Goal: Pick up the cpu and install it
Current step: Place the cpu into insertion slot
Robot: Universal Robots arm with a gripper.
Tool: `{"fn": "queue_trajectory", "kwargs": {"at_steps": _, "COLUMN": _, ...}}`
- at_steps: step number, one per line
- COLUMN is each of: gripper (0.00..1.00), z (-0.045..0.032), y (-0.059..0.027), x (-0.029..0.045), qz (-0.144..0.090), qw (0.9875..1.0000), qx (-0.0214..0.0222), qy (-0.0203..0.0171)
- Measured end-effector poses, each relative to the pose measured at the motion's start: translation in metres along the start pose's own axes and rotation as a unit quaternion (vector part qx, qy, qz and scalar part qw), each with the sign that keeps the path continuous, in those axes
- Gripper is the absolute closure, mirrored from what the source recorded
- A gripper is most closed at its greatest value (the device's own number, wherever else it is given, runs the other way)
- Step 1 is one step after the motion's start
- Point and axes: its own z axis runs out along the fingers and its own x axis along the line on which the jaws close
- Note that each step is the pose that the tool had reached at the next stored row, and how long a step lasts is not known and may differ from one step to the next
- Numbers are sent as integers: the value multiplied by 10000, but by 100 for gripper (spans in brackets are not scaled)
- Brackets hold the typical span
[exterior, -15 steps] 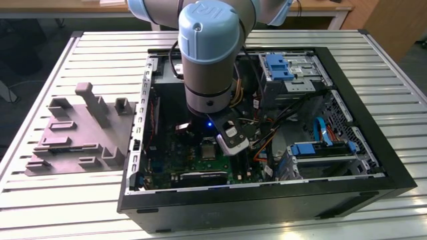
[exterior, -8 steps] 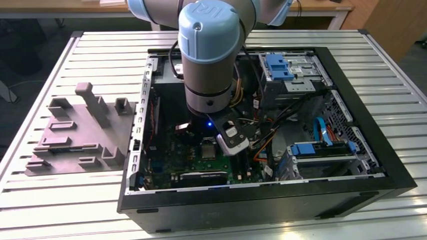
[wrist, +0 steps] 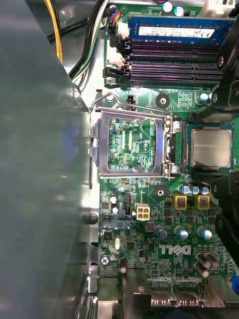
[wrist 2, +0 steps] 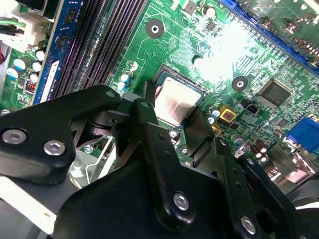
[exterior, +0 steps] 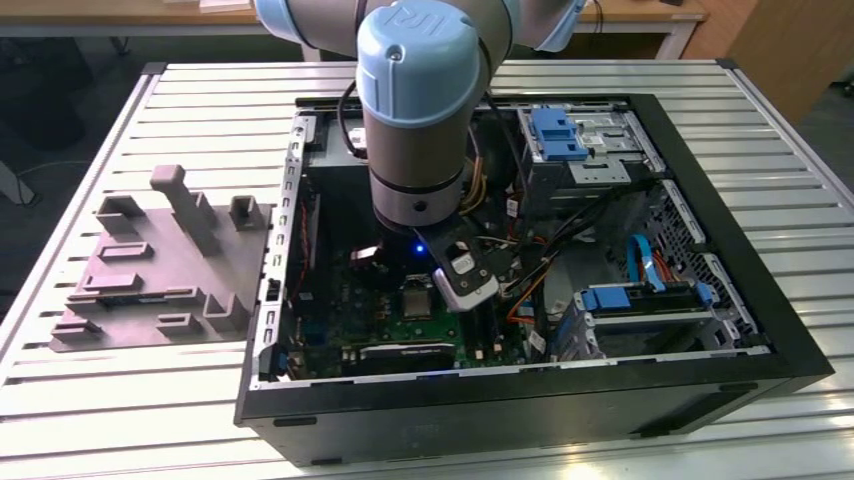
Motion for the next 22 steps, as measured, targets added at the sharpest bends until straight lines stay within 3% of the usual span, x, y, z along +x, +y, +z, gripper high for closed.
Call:
{"fn": "queue_trajectory", "kwargs": {"at_steps": 2, "gripper": 49, "z": 1, "y": 0, "x": 0, "qz": 0, "qw": 10000, "qx": 1, "qy": 0}}
{"fn": "queue_trajectory", "kwargs": {"at_steps": 3, "gripper": 43, "z": 1, "y": 0, "x": 0, "qz": 0, "qw": 10000, "qx": 1, "qy": 0}}
{"fn": "queue_trajectory", "kwargs": {"at_steps": 10, "gripper": 43, "z": 1, "y": 0, "x": 0, "qz": 0, "qw": 10000, "qx": 0, "qy": 0}}
{"fn": "queue_trajectory", "kwargs": {"at_steps": 14, "gripper": 43, "z": -40, "y": 0, "x": 0, "qz": 0, "qw": 10000, "qx": 1, "qy": 0}}
{"fn": "queue_trajectory", "kwargs": {"at_steps": 17, "gripper": 51, "z": -77, "y": -1, "x": 0, "qz": 0, "qw": 10000, "qx": 1, "qy": 3}}
{"fn": "queue_trajectory", "kwargs": {"at_steps": 22, "gripper": 75, "z": -132, "y": -1, "x": -1, "qz": 0, "qw": 10000, "qx": 1, "qy": 11}}
